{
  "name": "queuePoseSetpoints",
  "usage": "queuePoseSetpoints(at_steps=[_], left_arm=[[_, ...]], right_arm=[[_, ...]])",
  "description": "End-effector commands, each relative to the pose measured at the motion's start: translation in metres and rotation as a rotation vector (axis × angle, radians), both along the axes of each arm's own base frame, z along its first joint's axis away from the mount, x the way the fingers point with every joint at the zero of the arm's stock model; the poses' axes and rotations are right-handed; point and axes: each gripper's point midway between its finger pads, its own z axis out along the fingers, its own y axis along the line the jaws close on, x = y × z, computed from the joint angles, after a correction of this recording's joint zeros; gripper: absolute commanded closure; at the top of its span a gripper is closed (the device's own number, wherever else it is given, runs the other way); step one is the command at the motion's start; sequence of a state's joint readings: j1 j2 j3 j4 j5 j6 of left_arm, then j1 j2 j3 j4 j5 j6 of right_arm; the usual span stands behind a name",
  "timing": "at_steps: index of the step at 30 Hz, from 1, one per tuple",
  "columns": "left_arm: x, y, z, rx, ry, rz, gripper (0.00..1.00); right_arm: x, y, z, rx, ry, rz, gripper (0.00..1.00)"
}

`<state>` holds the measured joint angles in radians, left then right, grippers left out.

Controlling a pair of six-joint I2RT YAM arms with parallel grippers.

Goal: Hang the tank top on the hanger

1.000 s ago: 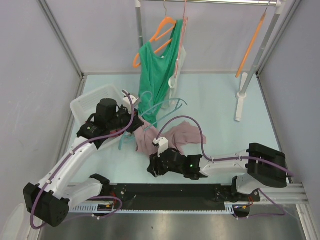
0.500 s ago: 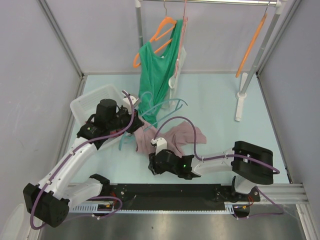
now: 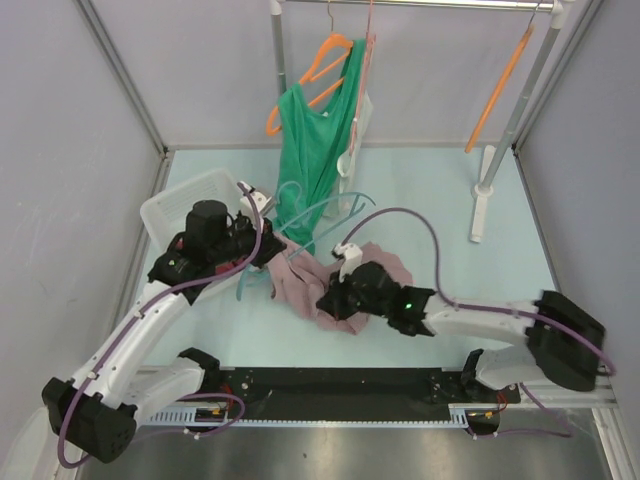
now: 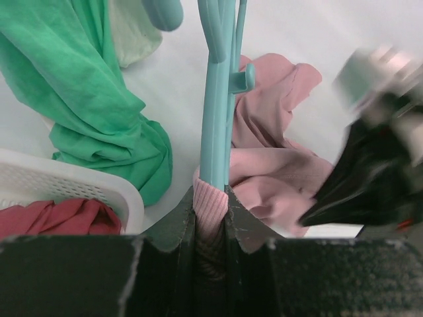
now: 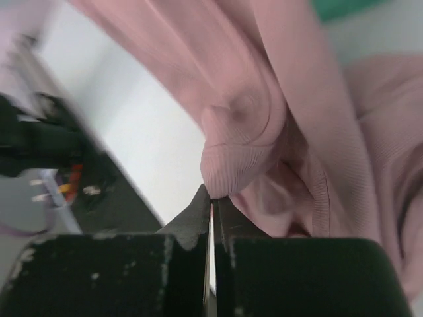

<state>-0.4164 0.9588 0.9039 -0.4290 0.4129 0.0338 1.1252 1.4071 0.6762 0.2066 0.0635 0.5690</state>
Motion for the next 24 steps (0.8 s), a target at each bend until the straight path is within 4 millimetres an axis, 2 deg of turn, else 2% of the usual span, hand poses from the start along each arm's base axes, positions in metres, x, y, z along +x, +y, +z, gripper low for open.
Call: queuePoseSetpoints(at_steps=[1,2,3,4,5,6,7,9,10,11,13,15,17,20,23,24], left_arm=[[0.009,0.007,0.022,-0.038,-0.077,0.043,1.0],[0.009,0.009,0.025,-0.041,-0.087,0.049,1.0],[0.008,0.009,0.027,-0.046,-0.092,0.046,1.0],[0.008,0.01,0.029,-0.05,-0.099,0.044,1.0],[0.006,0.01,0.033,-0.057,-0.115,0.041,1.0],[0.005,0.01,0.035,-0.063,-0.125,0.036,1.0],[0.001,0.008,0.038,-0.074,-0.134,0.013,1.0],[-0.004,0.005,0.043,-0.092,-0.153,-0.017,1.0],[-0.009,0.001,0.045,-0.109,-0.156,-0.052,1.0],[-0.012,-0.002,0.046,-0.12,-0.156,-0.076,1.0],[-0.017,-0.009,0.047,-0.147,-0.147,-0.115,1.0],[-0.016,-0.012,0.044,-0.16,-0.136,-0.126,1.0],[-0.015,-0.019,0.033,-0.185,-0.063,-0.141,1.0],[-0.008,-0.023,0.02,-0.187,0.008,-0.124,1.0],[-0.006,-0.023,0.016,-0.177,0.028,-0.124,1.0],[-0.008,-0.023,0.017,-0.178,0.021,-0.131,1.0]], right_arm=[[-0.02,-0.031,0.064,0.107,0.006,0.19,1.0],[-0.023,-0.044,0.082,0.138,-0.005,0.196,1.0],[-0.011,-0.058,0.089,0.149,-0.006,0.149,1.0],[-0.008,-0.073,0.087,0.138,0.029,0.109,1.0],[-0.007,-0.084,0.099,0.179,0.02,0.094,1.0],[-0.003,-0.092,0.101,0.194,0.023,0.075,1.0],[0.015,-0.11,0.095,0.205,0.035,-0.006,1.0],[0.027,-0.126,0.1,0.25,0.039,-0.072,1.0],[0.044,-0.143,0.098,0.257,0.033,-0.157,1.0],[0.054,-0.154,0.089,0.258,0.053,-0.236,1.0],[0.074,-0.173,0.086,0.272,0.031,-0.337,1.0],[0.077,-0.175,0.081,0.286,0.032,-0.345,1.0],[0.073,-0.163,0.086,0.326,0.024,-0.273,1.0],[0.053,-0.143,0.085,0.359,0.044,-0.14,1.0],[0.04,-0.141,0.071,0.372,0.076,-0.125,1.0],[0.041,-0.147,0.06,0.377,0.091,-0.15,1.0]])
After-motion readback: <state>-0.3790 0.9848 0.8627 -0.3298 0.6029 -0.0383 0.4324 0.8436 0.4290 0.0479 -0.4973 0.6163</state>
